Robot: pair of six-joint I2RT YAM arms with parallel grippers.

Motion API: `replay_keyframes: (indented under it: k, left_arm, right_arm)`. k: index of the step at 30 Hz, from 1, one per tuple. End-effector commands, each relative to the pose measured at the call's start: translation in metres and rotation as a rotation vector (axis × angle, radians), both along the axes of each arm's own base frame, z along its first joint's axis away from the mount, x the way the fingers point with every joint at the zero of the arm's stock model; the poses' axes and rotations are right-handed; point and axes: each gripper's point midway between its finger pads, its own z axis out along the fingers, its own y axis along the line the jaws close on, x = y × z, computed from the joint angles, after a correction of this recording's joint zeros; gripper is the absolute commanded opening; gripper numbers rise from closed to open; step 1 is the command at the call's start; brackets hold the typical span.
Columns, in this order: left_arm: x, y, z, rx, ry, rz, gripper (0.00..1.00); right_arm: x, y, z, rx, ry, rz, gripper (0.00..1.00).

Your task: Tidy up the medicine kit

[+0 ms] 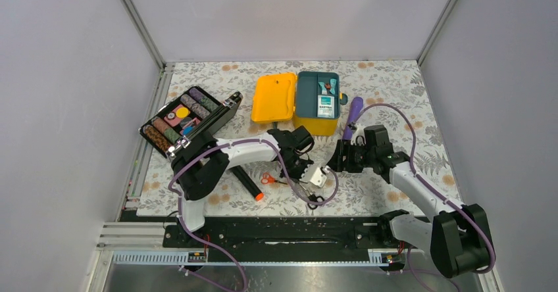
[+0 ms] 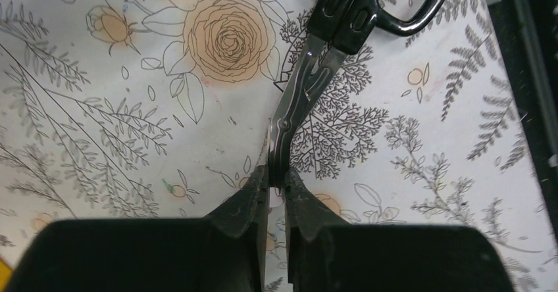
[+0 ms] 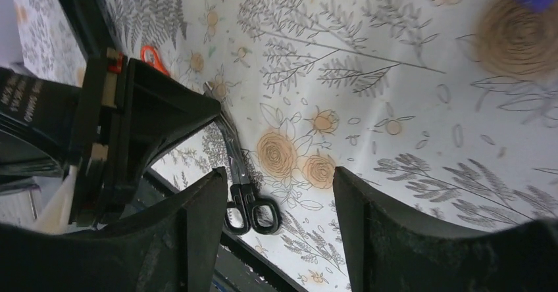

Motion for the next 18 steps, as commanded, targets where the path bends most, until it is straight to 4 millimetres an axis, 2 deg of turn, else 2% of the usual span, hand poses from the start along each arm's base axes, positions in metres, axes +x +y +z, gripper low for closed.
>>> replay_keyframes:
  k: [1, 4, 8, 14, 18]
  left_arm:
    - [-0.025, 0.021, -0.003, 0.093, 0.201, 0.199, 0.00]
    - [-0.019, 0.020, -0.002, 0.080, 0.281, 0.279, 0.00]
    - [-0.012, 0.018, -0.005, 0.073, 0.341, 0.350, 0.00]
    - [-0.002, 0.019, -0.012, 0.070, 0.385, 0.429, 0.00]
    - [0.002, 0.020, -0.015, 0.073, 0.404, 0.466, 0.00]
  right_arm:
    - [-0.001, 0.015, -0.004, 0.042, -0.006, 0.033, 0.68]
    - [-0.008, 0.014, -0.018, 0.038, 0.047, 0.024, 0.69]
    - [-0.013, 0.013, -0.026, 0.033, 0.080, 0.017, 0.70]
    - [-0.023, 0.008, -0.033, 0.014, 0.111, 0.004, 0.73]
    - [-0.028, 0.017, -0.033, 0.068, 0.127, 0.046, 0.74]
